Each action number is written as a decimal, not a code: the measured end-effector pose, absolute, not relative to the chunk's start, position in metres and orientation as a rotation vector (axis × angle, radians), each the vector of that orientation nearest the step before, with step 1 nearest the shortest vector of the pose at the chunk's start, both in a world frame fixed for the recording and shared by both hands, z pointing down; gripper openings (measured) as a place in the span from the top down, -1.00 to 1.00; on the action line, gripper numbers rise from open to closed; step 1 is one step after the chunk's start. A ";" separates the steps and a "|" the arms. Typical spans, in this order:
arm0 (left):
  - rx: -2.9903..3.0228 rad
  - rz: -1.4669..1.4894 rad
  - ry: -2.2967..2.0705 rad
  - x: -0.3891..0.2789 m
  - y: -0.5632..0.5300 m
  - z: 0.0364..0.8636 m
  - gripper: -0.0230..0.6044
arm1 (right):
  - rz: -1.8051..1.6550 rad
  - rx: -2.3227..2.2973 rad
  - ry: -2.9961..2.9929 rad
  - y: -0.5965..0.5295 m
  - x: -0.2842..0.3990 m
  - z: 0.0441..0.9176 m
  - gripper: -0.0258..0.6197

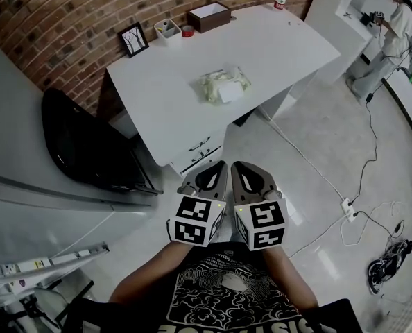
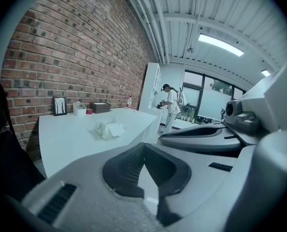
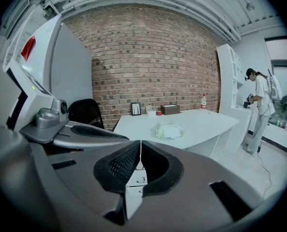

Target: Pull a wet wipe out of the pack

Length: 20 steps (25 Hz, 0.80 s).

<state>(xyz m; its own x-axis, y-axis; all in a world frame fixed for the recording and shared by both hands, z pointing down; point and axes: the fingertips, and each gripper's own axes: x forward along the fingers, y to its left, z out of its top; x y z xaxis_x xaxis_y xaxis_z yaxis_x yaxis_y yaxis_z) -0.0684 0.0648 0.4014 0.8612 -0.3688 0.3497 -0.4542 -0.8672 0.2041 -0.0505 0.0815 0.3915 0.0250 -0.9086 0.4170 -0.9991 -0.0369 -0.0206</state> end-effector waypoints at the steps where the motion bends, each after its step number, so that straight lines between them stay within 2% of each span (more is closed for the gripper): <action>1: 2.757 0.439 -0.624 -0.065 0.061 0.403 0.89 | 0.463 2.025 -1.965 0.078 -0.048 0.392 0.86; 20: 2.699 0.488 -0.759 0.013 -0.022 0.416 0.89 | 0.503 1.884 -2.070 -0.007 0.030 0.408 0.86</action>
